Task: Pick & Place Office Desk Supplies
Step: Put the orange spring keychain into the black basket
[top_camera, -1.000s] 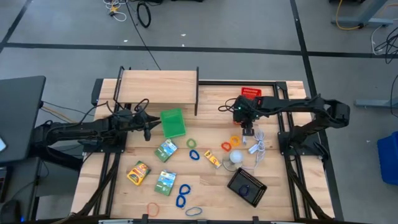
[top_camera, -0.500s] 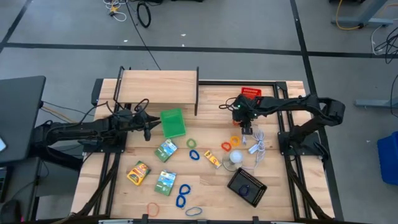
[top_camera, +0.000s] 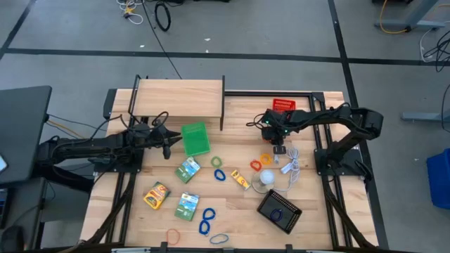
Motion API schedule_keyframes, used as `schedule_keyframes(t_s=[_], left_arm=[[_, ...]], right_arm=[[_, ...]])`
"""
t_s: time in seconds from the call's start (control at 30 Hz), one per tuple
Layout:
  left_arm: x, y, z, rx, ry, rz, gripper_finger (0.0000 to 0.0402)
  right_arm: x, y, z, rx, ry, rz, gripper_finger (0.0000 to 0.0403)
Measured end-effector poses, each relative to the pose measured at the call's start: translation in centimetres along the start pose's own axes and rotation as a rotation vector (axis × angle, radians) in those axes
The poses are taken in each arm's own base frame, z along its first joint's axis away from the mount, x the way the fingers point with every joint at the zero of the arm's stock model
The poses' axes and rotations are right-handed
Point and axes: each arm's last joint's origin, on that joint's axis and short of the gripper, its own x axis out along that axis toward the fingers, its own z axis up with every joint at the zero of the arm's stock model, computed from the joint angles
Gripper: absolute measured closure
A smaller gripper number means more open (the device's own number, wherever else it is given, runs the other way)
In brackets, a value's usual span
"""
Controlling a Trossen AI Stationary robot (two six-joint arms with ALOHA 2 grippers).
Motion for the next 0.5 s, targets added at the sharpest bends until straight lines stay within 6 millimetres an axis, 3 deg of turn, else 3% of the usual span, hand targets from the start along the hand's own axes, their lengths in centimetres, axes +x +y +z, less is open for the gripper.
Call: schedule_keyframes(t_s=[0.1,0.5], left_arm=[[0.0,0.0,0.0,0.000,0.000,0.000,0.0298],[0.0,0.0,0.0,0.000,0.002,0.000,0.0298]], right_arm=[[0.0,0.1,0.0,-0.006,0.007,0.001,0.0384],[-2.0,1.2,0.7,0.002,-0.047,-0.109,0.0399]])
